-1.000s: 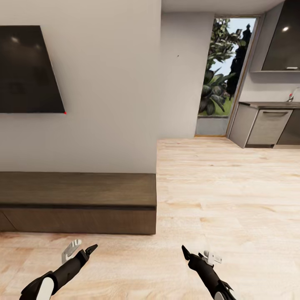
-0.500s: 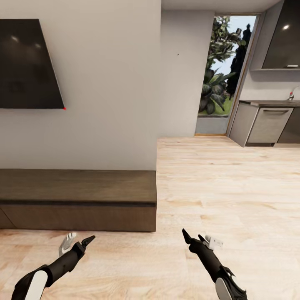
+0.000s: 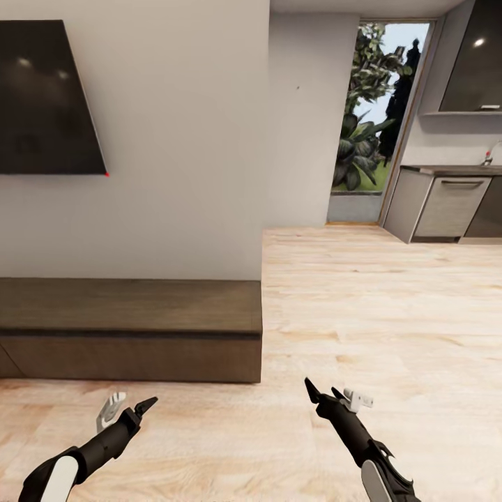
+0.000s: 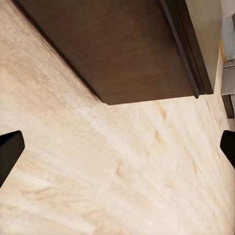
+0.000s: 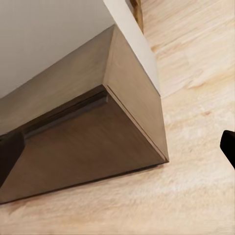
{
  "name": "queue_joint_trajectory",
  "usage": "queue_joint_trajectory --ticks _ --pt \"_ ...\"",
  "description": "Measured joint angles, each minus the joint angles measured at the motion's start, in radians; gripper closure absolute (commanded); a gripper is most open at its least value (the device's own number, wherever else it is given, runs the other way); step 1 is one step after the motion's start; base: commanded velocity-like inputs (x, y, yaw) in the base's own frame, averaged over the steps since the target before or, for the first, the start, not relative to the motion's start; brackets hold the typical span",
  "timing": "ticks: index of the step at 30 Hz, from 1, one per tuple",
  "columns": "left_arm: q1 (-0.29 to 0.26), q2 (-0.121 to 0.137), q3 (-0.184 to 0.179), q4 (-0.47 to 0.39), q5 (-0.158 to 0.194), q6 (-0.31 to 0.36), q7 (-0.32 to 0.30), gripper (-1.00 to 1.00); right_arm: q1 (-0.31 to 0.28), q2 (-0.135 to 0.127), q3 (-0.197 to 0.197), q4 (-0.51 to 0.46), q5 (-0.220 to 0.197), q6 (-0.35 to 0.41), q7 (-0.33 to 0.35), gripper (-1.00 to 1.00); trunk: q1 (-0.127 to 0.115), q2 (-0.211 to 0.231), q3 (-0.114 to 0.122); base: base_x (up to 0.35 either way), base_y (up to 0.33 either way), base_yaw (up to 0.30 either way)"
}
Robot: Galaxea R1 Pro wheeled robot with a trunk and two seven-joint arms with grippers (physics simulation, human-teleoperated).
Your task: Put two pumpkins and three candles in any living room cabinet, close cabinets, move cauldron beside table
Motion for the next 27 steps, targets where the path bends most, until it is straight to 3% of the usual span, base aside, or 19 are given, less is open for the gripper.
queue_joint_trajectory --ticks 8,16,21,23,25,27 --pt "0.0 0.007 0.003 0.001 0.033 0.0 0.001 -1.0 0.0 0.006 0.0 0.001 -0.001 0.004 0.0 -1.0 0.031 -0.056 -0.025 0.0 0.0 0.0" --pt "-0.02 0.009 0.002 -0.004 0.039 0.007 0.007 -1.0 0.0 0.008 -0.007 0.0 -0.002 0.007 -0.005 -1.0 0.061 -0.112 -0.05 0.0 0.0 0.0" --pt "-0.062 0.038 0.005 0.005 0.061 0.061 0.001 -1.0 0.0 0.012 -0.008 0.003 -0.005 0.005 -0.003 -1.0 0.081 -0.147 -0.066 0.0 0.0 0.0" --pt "-0.066 0.044 0.017 0.022 0.106 0.079 0.0 -1.0 0.0 0.009 -0.011 0.003 -0.023 0.007 -0.001 -1.0 0.088 -0.161 -0.072 0.0 0.0 0.0" --pt "-0.068 0.046 0.029 0.048 0.157 0.085 -0.001 -1.0 0.0 0.003 -0.015 0.002 -0.087 0.008 0.003 -1.0 0.096 -0.175 -0.078 0.0 0.0 0.0" --pt "-0.068 0.046 0.034 0.072 0.18 0.081 -0.001 -1.0 0.0 0.0 -0.015 0.003 -0.159 0.01 0.014 -1.0 0.104 -0.189 -0.085 0.0 0.0 0.0"
